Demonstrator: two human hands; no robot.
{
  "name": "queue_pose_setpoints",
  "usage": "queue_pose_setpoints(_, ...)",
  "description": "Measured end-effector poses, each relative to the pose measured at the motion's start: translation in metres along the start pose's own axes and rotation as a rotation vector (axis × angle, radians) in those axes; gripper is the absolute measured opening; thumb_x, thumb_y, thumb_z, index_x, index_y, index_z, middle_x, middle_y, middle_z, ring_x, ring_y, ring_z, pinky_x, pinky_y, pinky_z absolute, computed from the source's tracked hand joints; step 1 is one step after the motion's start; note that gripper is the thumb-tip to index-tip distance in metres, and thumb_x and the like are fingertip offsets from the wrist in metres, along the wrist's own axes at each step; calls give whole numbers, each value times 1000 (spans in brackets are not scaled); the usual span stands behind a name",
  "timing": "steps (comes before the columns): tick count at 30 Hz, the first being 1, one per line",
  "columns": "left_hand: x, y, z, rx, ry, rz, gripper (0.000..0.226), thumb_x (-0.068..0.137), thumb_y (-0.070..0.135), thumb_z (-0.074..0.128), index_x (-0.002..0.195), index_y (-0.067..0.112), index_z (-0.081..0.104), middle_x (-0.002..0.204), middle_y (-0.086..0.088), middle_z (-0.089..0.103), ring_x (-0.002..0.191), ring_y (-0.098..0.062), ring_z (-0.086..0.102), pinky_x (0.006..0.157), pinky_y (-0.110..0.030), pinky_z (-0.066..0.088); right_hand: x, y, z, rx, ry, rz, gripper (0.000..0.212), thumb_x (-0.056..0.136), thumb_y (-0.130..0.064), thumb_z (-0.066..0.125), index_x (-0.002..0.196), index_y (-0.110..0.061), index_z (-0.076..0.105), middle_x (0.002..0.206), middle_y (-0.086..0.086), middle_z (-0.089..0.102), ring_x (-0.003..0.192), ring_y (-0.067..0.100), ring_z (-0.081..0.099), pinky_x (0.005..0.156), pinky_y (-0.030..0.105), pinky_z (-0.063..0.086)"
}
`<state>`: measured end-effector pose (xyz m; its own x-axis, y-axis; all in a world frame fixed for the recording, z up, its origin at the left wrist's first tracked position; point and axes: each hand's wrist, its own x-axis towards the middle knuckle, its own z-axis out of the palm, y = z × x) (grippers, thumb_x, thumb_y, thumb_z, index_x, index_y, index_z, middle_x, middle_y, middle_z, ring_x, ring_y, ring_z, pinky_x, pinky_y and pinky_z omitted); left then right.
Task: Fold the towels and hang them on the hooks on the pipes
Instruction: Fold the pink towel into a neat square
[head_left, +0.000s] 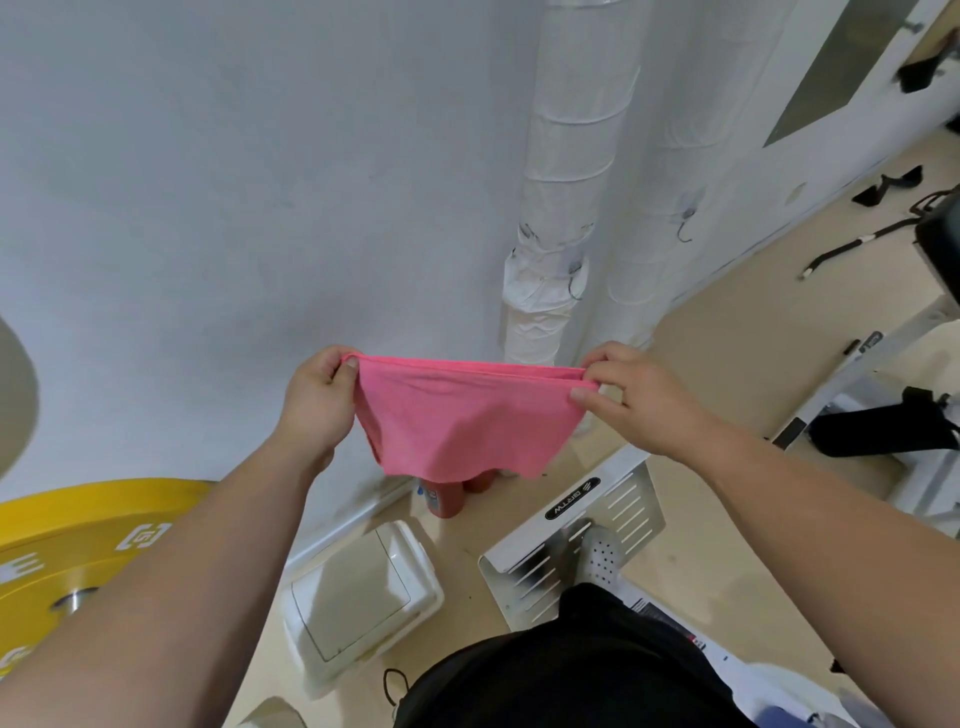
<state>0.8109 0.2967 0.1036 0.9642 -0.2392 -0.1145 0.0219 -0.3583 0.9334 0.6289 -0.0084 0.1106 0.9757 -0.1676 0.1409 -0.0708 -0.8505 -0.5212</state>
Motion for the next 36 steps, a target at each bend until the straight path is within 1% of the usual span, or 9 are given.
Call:
queue_pose_setpoints(6,-2,0,12,-100,-29,-52,27,103,6,45,92,11,69,80,-2,67,71,-15,57,72,-30,47,3,-14,-16,569,172,299,20,81,-3,79,72,-14,65,64,2,58,62,14,49,62,29,43)
queue_pose_setpoints(11,-5,7,13,-189,-73,-58,30,102,6,48,112,29,66,60,8,62,58,-12,55,57,-23,46,-2,-14,-26,875,312,464,25,92,2,64,90,-22,61,69,10,61,59,17,53,56,28,48)
queue_pose_setpoints(16,-17,10,18,-217,-106,-54,46,98,-5,41,73,19,71,78,-12,63,55,-23,48,47,-27,38,-7,-25,-22,884,332,589,28,93,5,53,80,-14,69,77,4,63,63,12,53,55,27,48)
queue_pose_setpoints(19,-26,12,22,-183,-104,-67,44,94,-7,39,75,15,73,82,-15,68,60,-27,51,51,-33,42,-8,-37,-20,876,336,654,36,93,5,44,82,-12,74,77,3,66,67,14,56,59,28,54)
queue_pose_setpoints(24,-52,31,38,-95,-167,13,44,93,-9,42,88,18,77,83,10,77,74,0,67,66,-16,50,-9,-66,-8,766,40,378,39,88,11,59,87,-23,77,79,4,75,76,15,69,75,29,61)
queue_pose_setpoints(27,-68,40,47,-87,-263,70,41,94,-8,48,91,20,78,92,8,79,90,-9,71,81,-26,55,-5,-79,2,473,-42,207,25,79,-7,80,82,-31,78,75,-12,67,69,2,60,70,17,46)
queue_pose_setpoints(29,-77,44,52,-73,-289,102,39,96,-5,50,99,24,77,92,7,78,88,-10,71,79,-27,54,0,-86,7,388,-54,120,13,77,-20,85,83,-30,78,90,-14,58,81,3,57,76,14,40)
queue_pose_setpoints(33,-90,50,58,-151,-357,77,41,102,5,50,129,35,55,92,3,79,83,-17,72,74,-28,54,5,-95,9,426,-40,17,11,79,-28,82,79,-31,72,91,-15,63,95,10,59,91,32,46)
queue_pose_setpoints(36,-89,48,59,-107,-316,19,25,102,10,54,118,29,60,87,1,79,84,-19,72,79,-36,55,7,-99,7,435,-22,21,8,80,-26,83,81,-27,75,84,-13,68,95,13,60,89,35,47)
